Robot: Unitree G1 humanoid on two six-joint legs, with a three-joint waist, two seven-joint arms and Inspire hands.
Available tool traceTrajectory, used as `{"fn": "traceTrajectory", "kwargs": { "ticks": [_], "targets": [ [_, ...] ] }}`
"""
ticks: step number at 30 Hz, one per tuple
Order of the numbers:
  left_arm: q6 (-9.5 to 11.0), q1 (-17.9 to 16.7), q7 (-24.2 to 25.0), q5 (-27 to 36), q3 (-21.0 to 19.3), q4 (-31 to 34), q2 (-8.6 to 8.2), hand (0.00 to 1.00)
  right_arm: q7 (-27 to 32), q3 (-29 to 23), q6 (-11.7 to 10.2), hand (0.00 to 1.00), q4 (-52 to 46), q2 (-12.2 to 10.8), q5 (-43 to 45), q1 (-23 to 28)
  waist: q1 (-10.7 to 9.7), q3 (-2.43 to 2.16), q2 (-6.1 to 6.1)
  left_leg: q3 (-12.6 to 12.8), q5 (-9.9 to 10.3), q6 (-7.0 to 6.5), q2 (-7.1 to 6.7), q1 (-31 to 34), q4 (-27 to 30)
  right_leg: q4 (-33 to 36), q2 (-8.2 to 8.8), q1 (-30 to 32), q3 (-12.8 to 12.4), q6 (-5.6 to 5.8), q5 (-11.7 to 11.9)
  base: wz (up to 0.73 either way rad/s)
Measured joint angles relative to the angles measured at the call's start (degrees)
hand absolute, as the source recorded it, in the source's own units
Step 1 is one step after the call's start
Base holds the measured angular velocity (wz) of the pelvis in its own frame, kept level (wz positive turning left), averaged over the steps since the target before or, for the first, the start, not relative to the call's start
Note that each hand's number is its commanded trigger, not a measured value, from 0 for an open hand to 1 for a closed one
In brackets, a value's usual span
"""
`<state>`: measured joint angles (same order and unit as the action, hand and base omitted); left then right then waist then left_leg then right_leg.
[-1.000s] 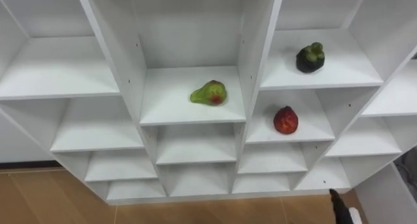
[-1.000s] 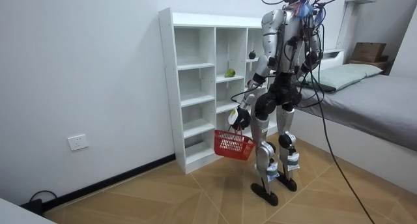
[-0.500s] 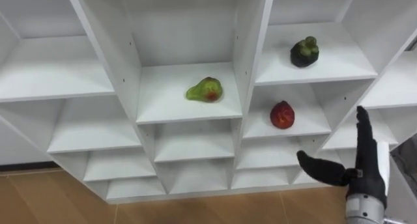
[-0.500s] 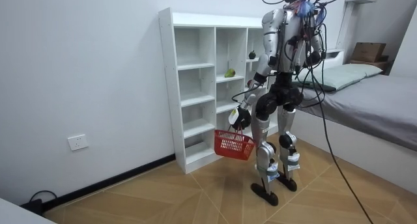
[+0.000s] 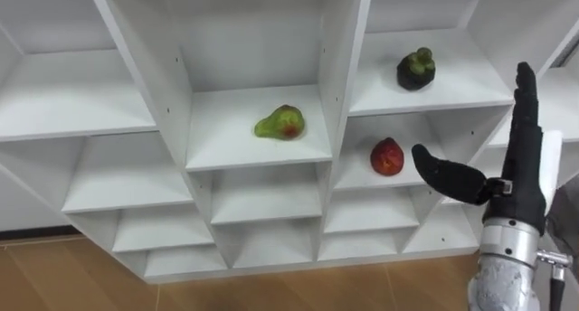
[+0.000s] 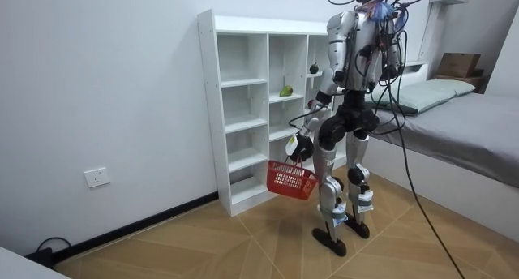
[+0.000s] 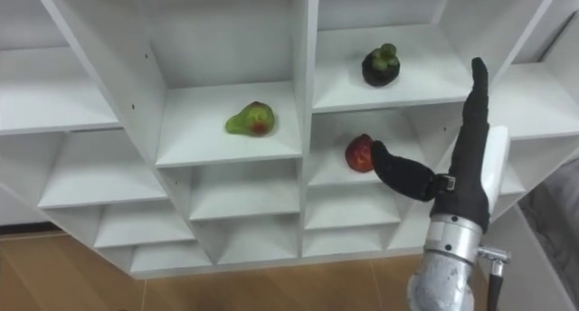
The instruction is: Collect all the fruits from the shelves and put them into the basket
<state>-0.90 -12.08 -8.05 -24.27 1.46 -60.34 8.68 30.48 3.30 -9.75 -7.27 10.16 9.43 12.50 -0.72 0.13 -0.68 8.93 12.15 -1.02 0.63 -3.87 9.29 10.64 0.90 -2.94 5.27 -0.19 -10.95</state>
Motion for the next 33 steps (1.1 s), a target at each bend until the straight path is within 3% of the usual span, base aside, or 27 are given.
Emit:
{"fn": "traceTrajectory", "kwargs": {
  "ticks": [2, 6, 8, 13, 20, 24, 28, 33],
  "targets": [
    [0.01, -0.05, 0.24, -0.01, 0.10, -0.45, 0.44, 1.00, 0.01, -0.15, 0.04, 0.00, -0.15, 1.62, -2.42, -2.13, -0.03, 0.02, -0.46, -0.08, -0.01, 0.00, -0.04, -0.01, 0.02, -0.02, 0.01, -0.02, 0.00, 0.00, 0.00, 0.00],
    [-0.07, 0.06, 1.10, -0.18, 0.01, -0.99, 1.59, 1.00, 0.00, -0.73, 0.03, 0.00, -0.14, 2.58, -2.75, -5.09, -0.24, -0.28, -1.45, -0.83, -0.01, 0.00, -0.09, 0.15, 0.22, -0.11, 0.09, -0.26, 0.86, 0.00, 0.00, 0.09],
    [-0.43, 0.12, 1.49, -0.71, -0.15, -1.07, 1.60, 1.00, -0.66, -1.07, 0.02, 0.00, -0.07, 3.41, -4.82, -6.52, -0.28, -0.21, -1.81, -1.28, -0.02, -0.02, -0.20, 0.16, 0.28, -0.15, 0.31, -0.48, 1.97, 0.01, 0.00, 0.11],
    [-1.55, 0.04, 2.45, -1.27, -0.14, -1.10, 1.59, 1.00, -2.10, -2.43, 0.04, 0.00, 1.69, 3.51, -8.97, -8.55, 0.08, 0.00, -2.03, -1.61, -0.02, -0.03, -0.30, 0.24, 0.36, -0.70, 0.51, -1.07, 3.11, 0.07, 0.04, 0.05],
    [-2.89, -0.11, 4.16, -1.36, -0.25, -1.26, 1.58, 1.00, -5.45, -4.06, 2.45, 0.00, 7.02, 3.73, -13.91, -11.76, 0.46, 0.19, -1.42, -2.63, -0.03, -0.03, -0.40, 0.56, 0.29, -0.85, 0.55, -0.96, 3.50, 0.07, 0.04, 0.03],
    [-2.97, 0.02, 4.80, -2.43, -1.15, -1.24, 1.50, 1.00, -5.72, -4.76, 2.78, 0.00, 8.26, 4.02, -13.56, -14.44, 1.11, 0.12, -1.38, -3.28, -0.06, -0.01, -0.42, 0.21, 0.32, -0.95, 0.50, -1.20, 3.85, 0.07, 0.04, 0.04],
    [-4.02, -0.14, 4.86, -2.86, -1.23, 0.52, 1.48, 1.00, -6.32, -4.78, 3.90, 0.00, 14.47, 5.67, -13.70, -18.44, 1.48, -0.08, -2.34, -4.58, -0.10, 0.00, -0.50, -0.07, 0.34, -1.09, 0.53, -1.89, 4.86, 0.07, 0.04, 0.14],
    [-4.47, -0.20, 5.20, -2.91, -1.24, 1.22, 1.48, 1.00, -7.74, -4.70, 4.95, 0.00, 15.97, 5.79, -13.57, -19.35, 2.60, 0.00, -2.98, -5.48, -0.11, 0.02, -0.53, -0.36, 0.36, -1.14, 0.57, -2.62, 5.98, 0.07, 0.04, 0.09]
  ]
}}
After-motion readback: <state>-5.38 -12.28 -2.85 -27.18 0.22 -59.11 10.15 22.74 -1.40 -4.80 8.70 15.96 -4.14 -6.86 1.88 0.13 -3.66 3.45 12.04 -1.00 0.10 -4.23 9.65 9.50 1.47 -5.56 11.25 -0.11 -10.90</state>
